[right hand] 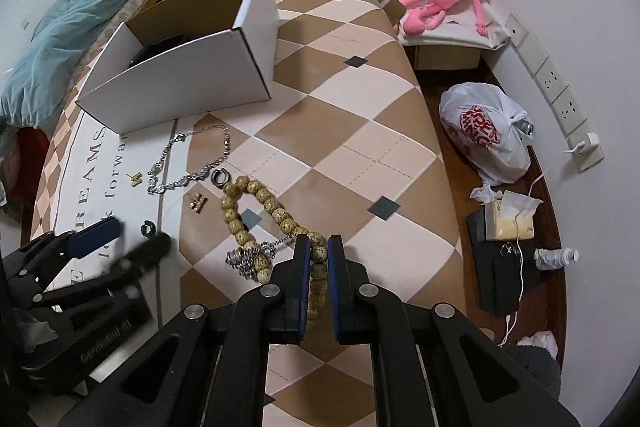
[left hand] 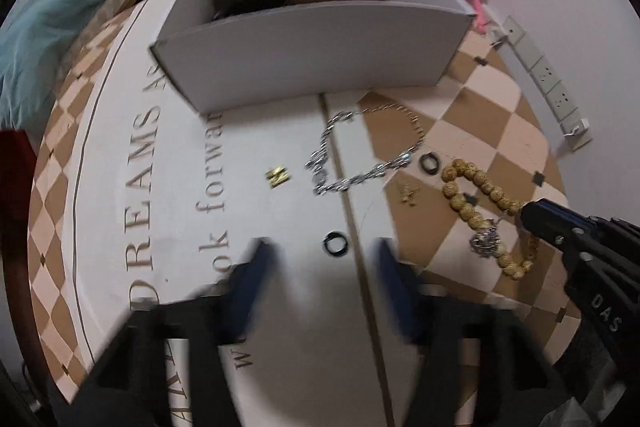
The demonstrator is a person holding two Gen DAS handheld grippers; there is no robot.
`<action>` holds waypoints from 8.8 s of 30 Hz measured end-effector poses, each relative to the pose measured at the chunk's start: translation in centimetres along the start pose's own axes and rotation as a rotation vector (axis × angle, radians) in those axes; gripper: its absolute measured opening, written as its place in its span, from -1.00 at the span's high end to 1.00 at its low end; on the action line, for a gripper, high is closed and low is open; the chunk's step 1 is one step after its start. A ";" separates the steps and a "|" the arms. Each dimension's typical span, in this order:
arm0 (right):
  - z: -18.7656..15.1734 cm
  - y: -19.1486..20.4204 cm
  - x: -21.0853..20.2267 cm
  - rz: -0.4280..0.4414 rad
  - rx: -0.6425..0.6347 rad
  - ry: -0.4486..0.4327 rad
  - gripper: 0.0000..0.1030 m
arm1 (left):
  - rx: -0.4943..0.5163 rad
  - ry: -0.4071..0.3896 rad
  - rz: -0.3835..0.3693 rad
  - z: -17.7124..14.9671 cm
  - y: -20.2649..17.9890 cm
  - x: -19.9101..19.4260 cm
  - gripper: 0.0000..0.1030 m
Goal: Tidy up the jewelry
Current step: 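Grasp a small black ring with the left gripper while the right gripper holds the beads, then carry the ring into the box with the left gripper while the right gripper drops the beads in, then lift both open grippers away from the box, then grasp the small black ring with the right gripper while the left gripper pinches a small gold charm, then carry the ring into the box with the right gripper while the left gripper drops the gold charm in, then lift both open grippers out of the box toward the silver necklace, then grasp the silver necklace with the right gripper while the left gripper pinches the last gold charm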
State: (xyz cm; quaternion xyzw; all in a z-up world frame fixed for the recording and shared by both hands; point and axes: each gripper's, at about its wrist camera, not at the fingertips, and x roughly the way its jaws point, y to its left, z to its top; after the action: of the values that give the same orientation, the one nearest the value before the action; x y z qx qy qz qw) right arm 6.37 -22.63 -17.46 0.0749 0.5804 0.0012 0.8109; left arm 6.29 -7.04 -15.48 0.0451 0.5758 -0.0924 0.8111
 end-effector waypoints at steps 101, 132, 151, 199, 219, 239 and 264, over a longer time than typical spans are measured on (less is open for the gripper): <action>4.1 5.6 3.1 0.067 -0.072 0.033 -0.06 | -0.232 -0.044 0.248 1.8 9.6 -1.9 -0.99; 1.7 -4.3 -0.8 0.008 0.095 -0.051 0.74 | -0.048 -0.035 0.038 2.5 -4.7 0.5 -0.38; 3.3 -3.5 -3.3 0.056 0.097 -0.109 0.74 | -0.065 -0.044 -0.057 2.8 -3.9 -0.6 0.90; 21.0 6.3 0.2 0.002 -0.131 0.041 -0.72 | -0.218 -0.082 0.073 17.0 9.6 -5.0 -0.94; 15.9 7.4 -5.9 0.044 -0.119 -0.056 -0.90 | -0.194 -0.202 0.124 13.8 9.3 -10.5 -0.96; 3.8 11.1 3.5 0.147 -0.301 0.027 -0.35 | -0.253 -0.021 0.240 1.2 12.1 -1.5 -0.96; 4.7 5.8 2.2 0.143 -0.125 -0.017 1.00 | -0.198 -0.031 0.204 2.3 9.9 -1.3 -0.96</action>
State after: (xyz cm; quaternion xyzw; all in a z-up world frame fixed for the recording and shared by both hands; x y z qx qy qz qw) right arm 11.97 -17.27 -17.33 0.0655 0.5656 0.0944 0.8166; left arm 9.98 2.34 -13.78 0.0217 0.5618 0.0470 0.8257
